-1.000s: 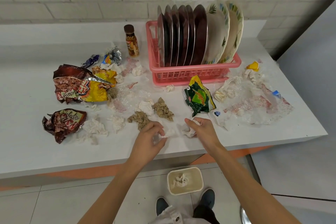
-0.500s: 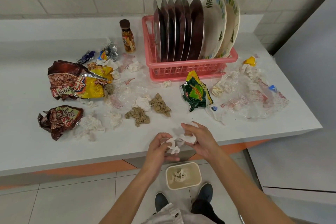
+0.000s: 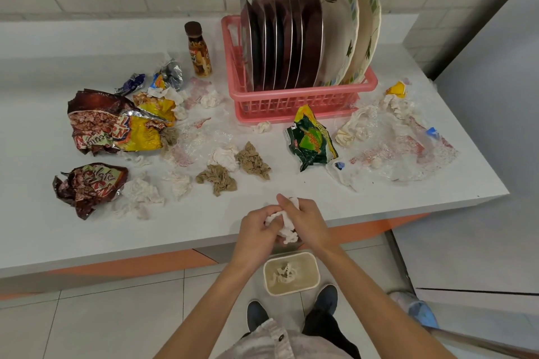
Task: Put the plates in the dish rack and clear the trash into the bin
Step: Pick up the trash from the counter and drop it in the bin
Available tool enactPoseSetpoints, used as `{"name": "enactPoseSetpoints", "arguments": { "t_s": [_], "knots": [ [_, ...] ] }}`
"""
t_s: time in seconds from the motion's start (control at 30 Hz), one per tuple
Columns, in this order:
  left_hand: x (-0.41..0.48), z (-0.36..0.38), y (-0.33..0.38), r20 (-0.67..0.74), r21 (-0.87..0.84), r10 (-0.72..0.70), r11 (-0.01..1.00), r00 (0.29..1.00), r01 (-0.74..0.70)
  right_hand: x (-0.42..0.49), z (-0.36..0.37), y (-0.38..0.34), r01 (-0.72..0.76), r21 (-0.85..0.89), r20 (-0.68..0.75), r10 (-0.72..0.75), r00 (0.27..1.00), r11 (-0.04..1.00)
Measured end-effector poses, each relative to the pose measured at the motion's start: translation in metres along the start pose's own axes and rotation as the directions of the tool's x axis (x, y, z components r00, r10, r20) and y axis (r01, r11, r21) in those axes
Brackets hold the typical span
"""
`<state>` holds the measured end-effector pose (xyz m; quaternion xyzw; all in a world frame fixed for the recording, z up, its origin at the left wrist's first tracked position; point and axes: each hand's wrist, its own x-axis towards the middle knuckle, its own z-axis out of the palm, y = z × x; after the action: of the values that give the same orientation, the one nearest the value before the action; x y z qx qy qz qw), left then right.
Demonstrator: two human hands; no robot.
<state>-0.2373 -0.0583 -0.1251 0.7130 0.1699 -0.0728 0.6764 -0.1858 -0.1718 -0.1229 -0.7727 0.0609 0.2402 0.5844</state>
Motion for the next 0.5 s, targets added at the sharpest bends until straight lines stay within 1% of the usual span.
{"name": "enactPoseSetpoints", "arguments": {
  "t_s": [0.03, 0.1, 0.2, 0.3, 0.4, 0.5],
  "knots": [
    [0.001, -0.002, -0.001, -0.02, 0.037, 0.009, 0.999, 1.0, -0.008, 0.0, -0.002, 0.001, 0.037, -0.035, -0.02, -0.037, 0.999, 0.999],
    [0.002, -0.008, -0.001, -0.058, 0.042, 0.02, 0.999, 0.998, -0.018, 0.002, -0.006, 0.0, 0.086, -0.056, -0.033, -0.088, 0.996, 0.995],
    [0.005, -0.019, 0.001, -0.111, -0.09, -0.051, 0.995, 0.993, 0.041, -0.001, -0.012, -0.003, 0.095, -0.029, 0.003, -0.095, 0.995, 0.995],
    [0.008, -0.026, 0.004, -0.09, -0.175, -0.129, 0.978, 0.988, 0.111, -0.006, -0.016, -0.004, 0.045, -0.019, -0.011, -0.045, 0.999, 0.999],
    [0.007, -0.028, 0.002, -0.008, -0.256, -0.158, 0.955, 0.987, 0.151, -0.011, -0.017, 0.0, -0.024, -0.047, -0.015, 0.024, 1.0, 0.999],
    [-0.001, -0.023, -0.006, 0.024, -0.224, -0.148, 0.963, 0.989, 0.15, -0.016, -0.016, 0.004, -0.117, -0.057, 0.025, 0.119, 0.993, 0.991]
  ]
}}
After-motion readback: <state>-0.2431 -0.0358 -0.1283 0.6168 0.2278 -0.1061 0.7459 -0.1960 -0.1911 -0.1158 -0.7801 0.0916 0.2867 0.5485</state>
